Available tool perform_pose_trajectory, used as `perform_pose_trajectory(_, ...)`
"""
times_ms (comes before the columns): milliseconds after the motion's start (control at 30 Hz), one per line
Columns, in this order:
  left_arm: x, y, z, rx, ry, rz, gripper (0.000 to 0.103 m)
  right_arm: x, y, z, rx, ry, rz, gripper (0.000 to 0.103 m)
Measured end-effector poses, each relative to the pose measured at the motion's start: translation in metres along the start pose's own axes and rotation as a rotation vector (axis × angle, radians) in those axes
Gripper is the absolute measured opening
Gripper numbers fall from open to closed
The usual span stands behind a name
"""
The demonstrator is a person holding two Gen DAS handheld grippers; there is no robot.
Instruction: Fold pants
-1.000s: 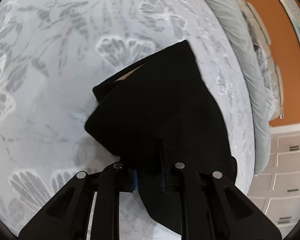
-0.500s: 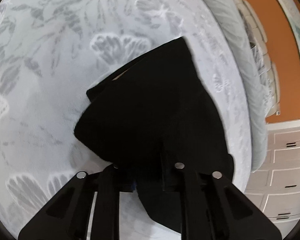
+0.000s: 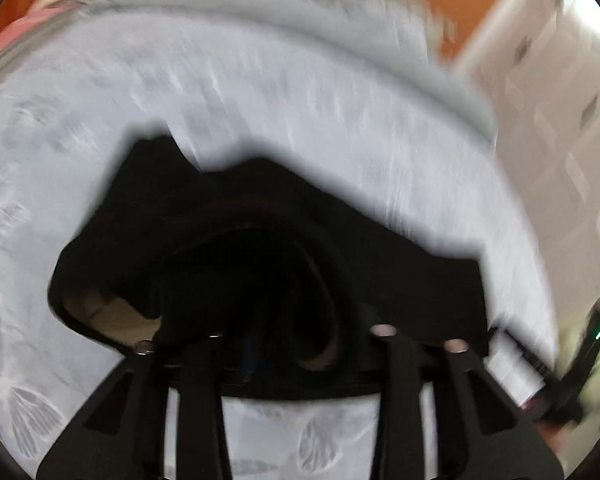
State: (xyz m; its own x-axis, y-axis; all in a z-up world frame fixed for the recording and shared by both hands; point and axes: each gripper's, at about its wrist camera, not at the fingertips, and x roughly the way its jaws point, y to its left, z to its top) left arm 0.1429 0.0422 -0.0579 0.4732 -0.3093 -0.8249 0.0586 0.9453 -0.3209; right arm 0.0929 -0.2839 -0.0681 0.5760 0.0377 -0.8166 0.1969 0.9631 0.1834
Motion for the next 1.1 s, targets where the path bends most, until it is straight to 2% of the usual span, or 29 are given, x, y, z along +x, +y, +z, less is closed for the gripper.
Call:
perform_pose_trajectory(33,0.013,-0.001,-0.007,0.002,0.049,0.006,0.037,-0.001,-0.001,-0.001,-0.001,0.002,0.001,0.054)
perform_pose_trajectory(67,0.016,0.000,-0.011,-0.002,0.068,-0.003,0.044,-0.002,-0.002,0.000,0.001,0.001,0.013,0.054)
perform_pose_trajectory(100,0.013,0.002,-0.015,-0.010,0.071,-0.019,0.048,-0.003,0.000,0.001,0.002,-0.004,0.027,0.054)
perform_pose_trajectory(133,0.001,0.006,-0.015,-0.019,0.050,-0.057,0.058,-0.005,0.003,0.002,-0.001,-0.011,0.054,0.054)
perform_pose_trajectory(167,-0.017,0.011,-0.014,-0.022,0.008,-0.096,0.073,-0.007,0.007,0.003,-0.013,-0.016,0.087,0.056)
perform_pose_trajectory(200,-0.030,0.015,-0.012,-0.019,-0.031,-0.120,0.081,-0.008,0.013,0.004,-0.026,-0.017,0.114,0.058)
perform_pose_trajectory(233,-0.053,0.021,-0.013,-0.009,-0.095,-0.151,0.092,-0.009,0.021,0.004,-0.048,-0.015,0.146,0.060)
perform_pose_trajectory(267,-0.076,0.028,-0.014,0.000,-0.172,-0.148,0.096,-0.009,0.031,0.004,-0.073,-0.017,0.169,0.061)
perform_pose_trajectory(300,-0.090,0.033,-0.015,0.005,-0.225,-0.128,0.096,-0.009,0.040,0.003,-0.090,-0.021,0.178,0.061)
perform_pose_trajectory(367,-0.120,0.050,-0.014,0.010,-0.342,-0.038,0.098,-0.007,0.059,0.001,-0.133,-0.025,0.184,0.061)
perform_pose_trajectory(433,-0.134,0.070,-0.010,-0.016,-0.404,0.048,0.098,-0.004,0.088,-0.004,-0.208,-0.032,0.171,0.061)
perform_pose_trajectory(500,-0.137,0.094,-0.003,-0.065,-0.401,0.115,0.098,-0.002,0.120,-0.014,-0.325,-0.049,0.152,0.061)
perform_pose_trajectory(567,-0.133,0.115,0.000,-0.120,-0.374,0.136,0.098,-0.004,0.164,-0.032,-0.501,-0.086,0.145,0.070)
perform_pose_trajectory(633,-0.123,0.137,0.006,-0.172,-0.324,0.167,0.098,-0.008,0.198,-0.051,-0.659,-0.138,0.136,0.072)
perform_pose_trajectory(700,-0.122,0.150,0.003,-0.205,-0.301,0.200,0.098,-0.013,0.235,-0.072,-0.829,-0.235,0.052,0.074)
perform_pose_trajectory(767,-0.123,0.166,0.001,-0.237,-0.297,0.230,0.098,-0.012,0.267,-0.092,-0.976,-0.304,-0.014,0.083)
perform_pose_trajectory(833,-0.131,0.178,-0.003,-0.255,-0.315,0.262,0.098,-0.006,0.292,-0.107,-1.101,-0.324,-0.036,0.084)
perform_pose_trajectory(933,-0.141,0.193,-0.004,-0.262,-0.339,0.306,0.098,0.017,0.319,-0.130,-1.287,-0.333,-0.136,0.084)
perform_pose_trajectory(967,-0.144,0.198,-0.004,-0.270,-0.343,0.305,0.098,0.027,0.324,-0.133,-1.315,-0.300,-0.152,0.078)
perform_pose_trajectory(1000,-0.145,0.201,-0.003,-0.278,-0.341,0.299,0.098,0.036,0.326,-0.129,-1.299,-0.226,-0.144,0.039)
perform_pose_trajectory(1033,-0.146,0.207,-0.004,-0.290,-0.339,0.286,0.098,0.046,0.326,-0.116,-1.220,-0.128,-0.109,0.013)
perform_pose_trajectory(1067,-0.147,0.210,-0.004,-0.301,-0.337,0.270,0.098,0.049,0.322,-0.099,-1.106,-0.053,-0.036,0.011)
perform_pose_trajectory(1100,-0.147,0.213,-0.003,-0.307,-0.337,0.263,0.098,0.048,0.315,-0.083,-1.005,-0.016,0.028,0.011)
